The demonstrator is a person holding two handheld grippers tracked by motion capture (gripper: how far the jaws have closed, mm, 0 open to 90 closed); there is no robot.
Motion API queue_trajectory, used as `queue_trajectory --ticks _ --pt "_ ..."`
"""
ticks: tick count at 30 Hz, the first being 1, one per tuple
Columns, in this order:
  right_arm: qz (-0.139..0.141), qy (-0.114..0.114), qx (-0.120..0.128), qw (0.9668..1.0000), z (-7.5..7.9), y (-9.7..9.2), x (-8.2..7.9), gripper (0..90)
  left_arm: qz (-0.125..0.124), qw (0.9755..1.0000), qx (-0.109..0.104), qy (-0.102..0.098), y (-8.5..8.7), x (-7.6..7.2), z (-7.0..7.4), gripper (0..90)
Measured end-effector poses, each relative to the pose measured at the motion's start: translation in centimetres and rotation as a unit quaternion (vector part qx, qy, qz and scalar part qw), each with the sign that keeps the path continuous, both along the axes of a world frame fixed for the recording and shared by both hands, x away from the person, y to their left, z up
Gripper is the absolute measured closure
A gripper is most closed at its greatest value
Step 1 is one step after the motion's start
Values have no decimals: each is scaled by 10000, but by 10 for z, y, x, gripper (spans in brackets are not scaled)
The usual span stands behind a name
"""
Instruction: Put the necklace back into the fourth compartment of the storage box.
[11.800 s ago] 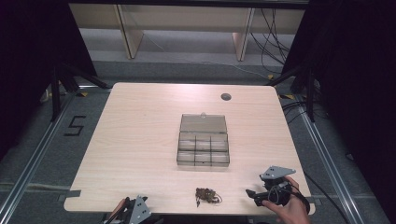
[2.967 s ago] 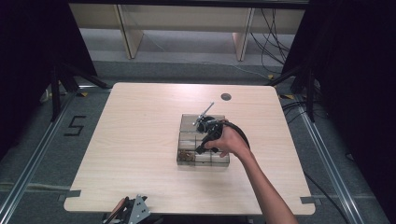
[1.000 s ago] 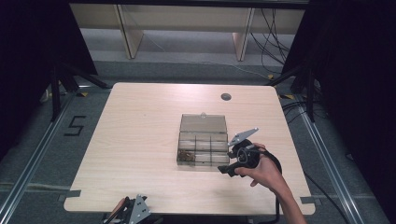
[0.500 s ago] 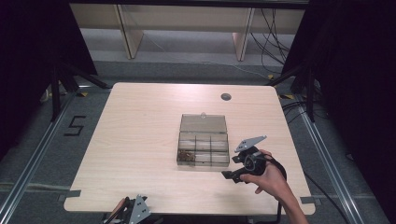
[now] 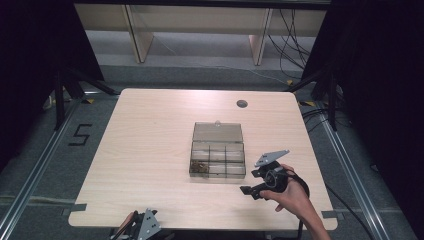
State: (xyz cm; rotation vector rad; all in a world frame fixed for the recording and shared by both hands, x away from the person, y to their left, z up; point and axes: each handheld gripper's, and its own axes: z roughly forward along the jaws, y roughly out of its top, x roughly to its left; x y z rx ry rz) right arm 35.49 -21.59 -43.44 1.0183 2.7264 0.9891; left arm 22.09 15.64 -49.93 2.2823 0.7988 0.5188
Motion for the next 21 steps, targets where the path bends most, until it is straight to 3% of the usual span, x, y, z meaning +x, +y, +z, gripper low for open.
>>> queue_trajectory --ticks 1,2,3,4,5,7,8,11,15,16,17,18,19,21 --pt "37 -81 -27 10000 0 -1 0 262 -19 10000 -1 1 0 0 0 156" --pt "-52 22 -11 10000 0 0 -3 262 -47 10000 -1 28 1 0 1 156" --pt "-14 -84 31 10000 -2 1 -3 261 4 10000 -50 59 0 0 0 156" --pt "10 -31 -37 10000 -1 0 -4 257 -19 10000 23 -13 0 0 0 156" --pt "-7 -162 -14 9999 -3 0 -3 253 -24 10000 20 -13 0 0 0 156" --pt "77 -130 -62 9999 -2 0 -5 253 -19 10000 27 -13 0 1 0 156" --pt "-43 -134 15 9999 -4 1 -6 253 -9 10000 19 -14 0 0 0 156" --pt "-11 -154 -8 9999 -3 0 -8 251 -10 10000 11 4 0 0 0 156" --pt "46 -267 16 9996 -5 -2 -8 246 10 10000 -59 67 0 -1 0 156" --pt "-54 -169 101 9998 -6 -2 -11 244 5 10000 -58 65 0 -1 0 156" --pt "30 -262 18 9997 -6 -3 -10 243 4 10000 -55 61 0 -1 0 156" --pt "-11 -126 38 9999 -6 -3 -12 243 -4 10000 -46 51 0 0 0 156" --pt "2 -266 105 9996 -9 -3 -12 243 -22 10000 -34 60 0 0 0 156" --pt "-21 -144 72 9999 -8 -4 -13 239 18 10000 -23 31 0 0 0 156"
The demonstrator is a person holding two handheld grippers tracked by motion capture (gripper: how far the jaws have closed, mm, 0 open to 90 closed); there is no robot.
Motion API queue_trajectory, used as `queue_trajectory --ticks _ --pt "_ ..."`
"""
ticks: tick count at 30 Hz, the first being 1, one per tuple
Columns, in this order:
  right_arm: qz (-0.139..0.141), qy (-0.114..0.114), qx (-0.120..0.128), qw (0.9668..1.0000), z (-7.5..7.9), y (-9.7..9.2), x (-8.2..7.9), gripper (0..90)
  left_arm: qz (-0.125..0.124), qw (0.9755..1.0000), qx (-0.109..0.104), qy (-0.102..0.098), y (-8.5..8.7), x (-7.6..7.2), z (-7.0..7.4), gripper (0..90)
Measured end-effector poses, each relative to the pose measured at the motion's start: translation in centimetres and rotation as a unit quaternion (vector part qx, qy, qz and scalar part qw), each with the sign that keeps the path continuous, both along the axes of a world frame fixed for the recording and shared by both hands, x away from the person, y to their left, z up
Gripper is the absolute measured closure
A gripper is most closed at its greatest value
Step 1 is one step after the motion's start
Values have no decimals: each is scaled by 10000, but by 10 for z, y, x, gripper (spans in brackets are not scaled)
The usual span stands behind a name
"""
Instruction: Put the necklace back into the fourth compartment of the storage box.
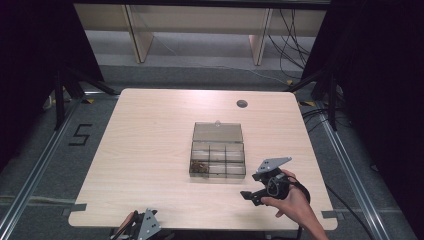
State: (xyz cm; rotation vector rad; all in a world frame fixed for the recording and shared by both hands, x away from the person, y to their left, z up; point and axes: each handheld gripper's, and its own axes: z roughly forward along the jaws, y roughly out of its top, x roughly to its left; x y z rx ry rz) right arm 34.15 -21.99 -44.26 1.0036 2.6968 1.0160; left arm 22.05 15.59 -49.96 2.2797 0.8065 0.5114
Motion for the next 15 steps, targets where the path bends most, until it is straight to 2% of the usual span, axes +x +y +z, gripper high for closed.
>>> queue_trajectory --ticks 2,3,6,7,8,9,11,12,13,14,15 --pt "77 -53 12 10000 -1 -1 0 239 -4 10000 6 -4 0 0 0 156" --pt "24 -180 94 9998 -4 -1 0 238 -6 10000 6 -2 0 0 0 156" --pt "55 -116 41 9999 -4 -3 -2 237 -26 10000 46 -9 1 0 1 156" --pt "-11 -37 119 9999 -5 -2 -4 237 -19 10000 -31 24 0 0 0 156" --pt "63 -147 115 9998 -6 -3 -3 237 -32 10000 -11 15 0 0 0 156" --pt "67 -106 55 9999 -5 -4 -4 236 -36 10000 39 -43 1 1 1 156" --pt "92 -23 86 9999 -5 -5 -6 235 -7 10000 1 4 0 0 0 156" --pt "83 -50 71 9999 -6 -5 -6 236 -7 10000 4 0 0 0 0 156" --pt "0 -110 164 9998 -7 -4 -8 236 -7 10000 5 -3 0 0 0 156" --pt "105 -198 144 9996 -8 -5 -7 236 -8 10000 2 7 0 0 0 156" --pt "66 -154 112 9998 -7 -6 -8 236 -10 10000 7 -4 0 0 0 156"
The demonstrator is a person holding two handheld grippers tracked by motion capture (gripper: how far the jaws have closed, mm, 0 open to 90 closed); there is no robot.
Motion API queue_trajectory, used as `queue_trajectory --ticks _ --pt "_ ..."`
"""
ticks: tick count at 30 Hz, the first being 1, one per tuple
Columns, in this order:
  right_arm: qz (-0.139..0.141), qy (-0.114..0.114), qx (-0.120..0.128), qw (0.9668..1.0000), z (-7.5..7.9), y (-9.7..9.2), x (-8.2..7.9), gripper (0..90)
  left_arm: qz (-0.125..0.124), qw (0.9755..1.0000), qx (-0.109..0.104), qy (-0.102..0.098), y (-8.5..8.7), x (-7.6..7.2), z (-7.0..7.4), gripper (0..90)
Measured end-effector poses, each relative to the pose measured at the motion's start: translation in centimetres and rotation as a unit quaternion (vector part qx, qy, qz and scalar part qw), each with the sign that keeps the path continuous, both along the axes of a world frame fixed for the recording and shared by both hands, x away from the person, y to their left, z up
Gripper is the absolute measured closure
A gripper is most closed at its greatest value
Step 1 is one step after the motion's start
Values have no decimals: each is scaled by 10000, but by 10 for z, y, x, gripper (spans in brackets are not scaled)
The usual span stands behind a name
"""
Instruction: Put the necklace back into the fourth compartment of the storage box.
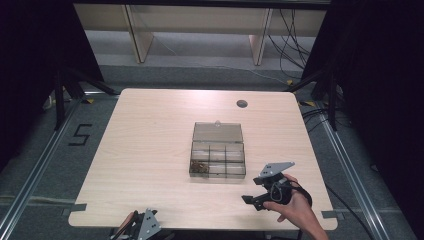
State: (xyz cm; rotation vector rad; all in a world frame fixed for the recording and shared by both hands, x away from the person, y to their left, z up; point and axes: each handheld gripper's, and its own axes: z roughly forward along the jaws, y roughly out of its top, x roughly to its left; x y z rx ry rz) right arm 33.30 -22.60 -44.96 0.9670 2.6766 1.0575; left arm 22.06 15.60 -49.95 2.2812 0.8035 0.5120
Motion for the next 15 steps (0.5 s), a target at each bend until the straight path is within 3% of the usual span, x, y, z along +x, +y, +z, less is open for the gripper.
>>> queue_trajectory --ticks 2,4,7,8,9,15 --pt "-29 157 37 9999 0 0 -3 236 3 10000 -1 5 0 0 0 156" --pt "-31 40 91 9999 -2 -1 -3 236 -26 10000 36 -41 0 1 0 156" --pt "60 53 15 10000 -3 -3 -4 236 -40 10000 37 -27 0 1 0 156" --pt "6 121 26 9999 -3 -4 -5 237 -30 10000 47 -44 0 1 0 156" --pt "8 49 129 9999 -5 -4 -5 237 -34 10000 45 -40 0 1 0 156" --pt "-22 143 53 9999 -6 -8 -8 237 -31 10000 37 -40 0 1 0 156"
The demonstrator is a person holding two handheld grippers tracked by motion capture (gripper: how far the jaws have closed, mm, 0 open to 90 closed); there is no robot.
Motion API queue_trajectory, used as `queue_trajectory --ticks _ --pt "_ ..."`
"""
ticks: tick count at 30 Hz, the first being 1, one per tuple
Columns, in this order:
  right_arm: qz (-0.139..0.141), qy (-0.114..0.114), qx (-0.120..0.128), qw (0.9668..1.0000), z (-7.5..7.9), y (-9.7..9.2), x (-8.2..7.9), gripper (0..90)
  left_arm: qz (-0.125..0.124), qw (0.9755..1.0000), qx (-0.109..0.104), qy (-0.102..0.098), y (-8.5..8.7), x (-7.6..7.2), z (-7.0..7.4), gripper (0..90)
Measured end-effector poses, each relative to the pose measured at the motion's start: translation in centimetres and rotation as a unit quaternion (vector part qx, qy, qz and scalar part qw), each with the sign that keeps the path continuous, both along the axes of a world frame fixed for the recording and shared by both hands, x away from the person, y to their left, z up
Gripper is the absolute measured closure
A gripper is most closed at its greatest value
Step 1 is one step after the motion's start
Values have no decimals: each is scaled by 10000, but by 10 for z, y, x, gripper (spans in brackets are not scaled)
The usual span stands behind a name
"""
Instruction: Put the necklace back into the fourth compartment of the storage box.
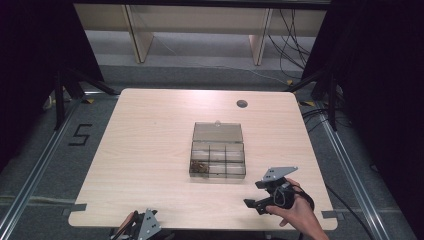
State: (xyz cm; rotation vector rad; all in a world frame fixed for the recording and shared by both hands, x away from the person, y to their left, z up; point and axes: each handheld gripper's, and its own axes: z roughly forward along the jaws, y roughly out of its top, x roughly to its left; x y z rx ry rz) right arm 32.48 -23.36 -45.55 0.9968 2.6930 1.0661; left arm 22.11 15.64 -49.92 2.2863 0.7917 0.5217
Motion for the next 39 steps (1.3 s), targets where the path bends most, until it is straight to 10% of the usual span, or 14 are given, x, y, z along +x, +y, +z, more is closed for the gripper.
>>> queue_trajectory --ticks 39 --pt "-221 33 141 9997 -19 -20 -16 181 17 10000 -3 6 0 0 0 156"
